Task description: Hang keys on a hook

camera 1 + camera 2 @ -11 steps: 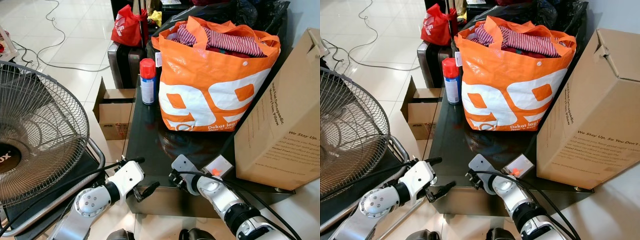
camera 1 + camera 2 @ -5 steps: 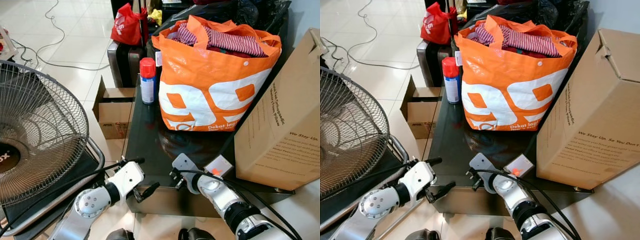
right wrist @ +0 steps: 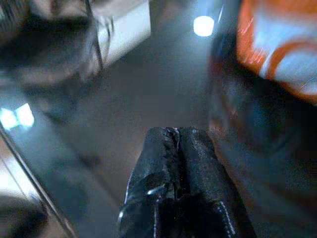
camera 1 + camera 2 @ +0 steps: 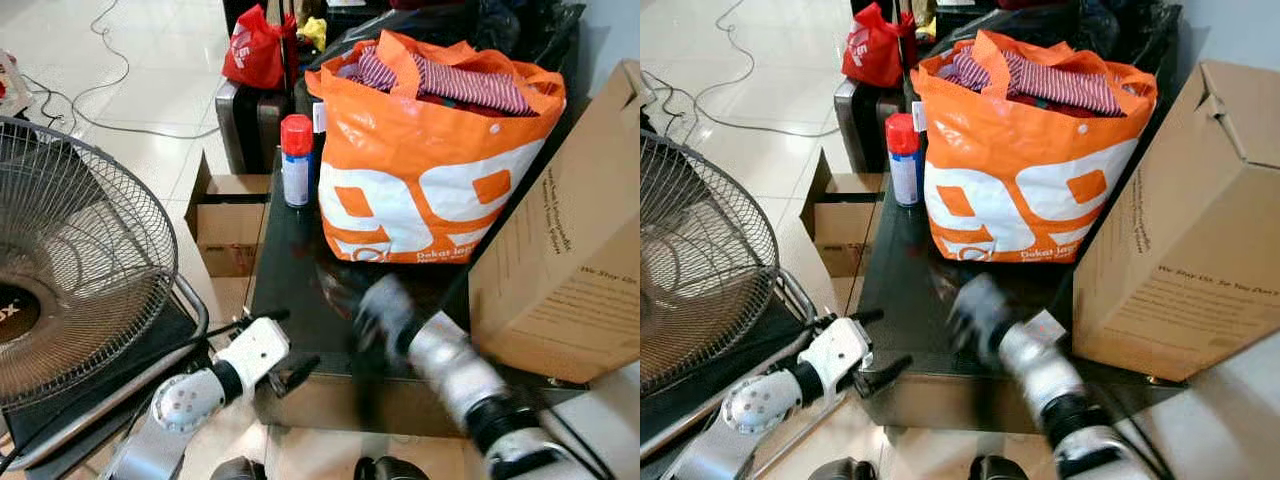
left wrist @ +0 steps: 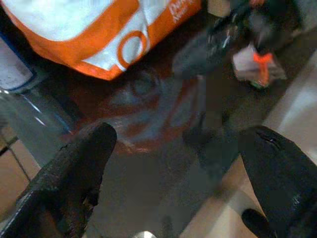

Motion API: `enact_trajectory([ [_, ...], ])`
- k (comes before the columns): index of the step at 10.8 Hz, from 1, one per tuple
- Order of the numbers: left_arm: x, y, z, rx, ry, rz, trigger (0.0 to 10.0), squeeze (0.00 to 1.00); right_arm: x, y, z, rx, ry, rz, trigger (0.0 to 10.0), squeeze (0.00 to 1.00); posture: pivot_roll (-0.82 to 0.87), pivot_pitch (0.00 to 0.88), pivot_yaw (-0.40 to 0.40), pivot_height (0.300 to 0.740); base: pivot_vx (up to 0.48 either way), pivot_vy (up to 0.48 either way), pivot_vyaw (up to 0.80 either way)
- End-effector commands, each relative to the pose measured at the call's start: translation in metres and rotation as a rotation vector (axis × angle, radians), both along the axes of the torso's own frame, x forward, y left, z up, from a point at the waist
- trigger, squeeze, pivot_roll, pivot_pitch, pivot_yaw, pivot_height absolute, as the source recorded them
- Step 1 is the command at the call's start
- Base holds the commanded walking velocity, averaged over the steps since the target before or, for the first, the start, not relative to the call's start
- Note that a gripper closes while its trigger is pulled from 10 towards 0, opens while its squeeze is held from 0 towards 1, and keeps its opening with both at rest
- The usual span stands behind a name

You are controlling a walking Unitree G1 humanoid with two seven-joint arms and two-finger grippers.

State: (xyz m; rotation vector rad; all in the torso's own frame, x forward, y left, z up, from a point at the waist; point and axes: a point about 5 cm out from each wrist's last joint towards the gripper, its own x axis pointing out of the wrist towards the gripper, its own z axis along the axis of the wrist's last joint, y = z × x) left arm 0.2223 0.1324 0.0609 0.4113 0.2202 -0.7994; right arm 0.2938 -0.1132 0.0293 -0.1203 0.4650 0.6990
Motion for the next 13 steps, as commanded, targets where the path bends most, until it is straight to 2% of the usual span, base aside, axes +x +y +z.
enact_trajectory([
  [1, 0.004, 0.001, 0.002, 0.000, -0.022, 0.008, 10.0, 0.00, 0.001, -0.004, 0.014, 0.127, 0.016, -0.022, 0.0, 0.00, 0.02, 0.014, -0.024, 0.740, 0.000, 0.000, 0.00],
  [3, 0.008, 0.013, 0.011, -0.027, -0.067, 0.006, 10.0, 0.00, 0.008, -0.026, 0.066, 0.437, 0.016, -0.127, 0.0, 0.00, 0.00, 0.000, -0.010, 0.740, 0.000, 0.000, 0.00],
  [4, 0.015, 0.009, 0.022, -0.055, -0.103, -0.005, 10.0, 0.00, 0.006, -0.033, 0.087, 0.543, 0.032, -0.142, 0.0, 0.00, -0.01, 0.000, -0.008, 0.740, 0.000, 0.000, 0.00],
  [5, 0.020, 0.006, 0.033, -0.074, -0.131, -0.016, 10.0, 0.00, 0.003, -0.033, 0.098, 0.587, 0.037, -0.128, 0.0, 0.00, -0.01, 0.000, -0.005, 0.740, 0.000, 0.000, 0.00],
  [6, 0.030, -0.003, 0.051, -0.146, -0.144, -0.038, 10.0, 0.43, -0.001, -0.032, 0.111, 0.635, 0.039, -0.106, 0.0, 0.00, -0.01, 0.000, -0.005, 0.740, 0.000, 0.000, 0.00],
  [7, 0.038, -0.011, 0.072, -0.198, -0.163, -0.067, 10.0, 1.00, -0.005, -0.030, 0.119, 0.660, 0.054, -0.103, 0.0, 0.00, -0.02, 0.000, -0.004, 0.740, 0.000, 0.000, 0.00],
  [8, 0.044, -0.018, 0.094, -0.231, -0.201, -0.099, 10.0, 1.00, -0.010, -0.029, 0.124, 0.665, 0.078, -0.101, 0.0, 0.00, -0.02, 0.000, -0.002, 0.740, 0.000, 0.000, 0.00],
  [9, 0.049, -0.022, 0.102, -0.239, -0.218, -0.111, 10.0, 1.00, -0.012, -0.028, 0.125, 0.664, 0.088, -0.098, 0.0, 0.00, -0.02, 0.000, -0.003, 0.740, 0.000, 0.000, 0.00],
  [11, 0.070, -0.033, 0.104, -0.198, -0.210, -0.140, 10.0, 1.00, -0.019, -0.023, 0.130, 0.674, 0.104, -0.078, 0.0, 0.00, -0.02, 0.000, 0.004, 0.740, 0.000, 0.000, 0.00],
  [12, 0.073, -0.040, 0.097, -0.190, -0.145, -0.166, 10.0, 0.98, -0.021, -0.021, 0.134, 0.681, 0.104, -0.065, 0.0, 0.00, -0.03, 0.000, 0.011, 0.740, 0.000, 0.000, 0.00],
  [13, 0.073, -0.047, 0.090, -0.180, -0.097, -0.192, 10.0, 0.00, -0.023, -0.019, 0.137, 0.688, 0.101, -0.057, 0.0, 0.00, -0.04, 0.000, 0.016, 0.740, 0.000, 0.000, 0.00],
])
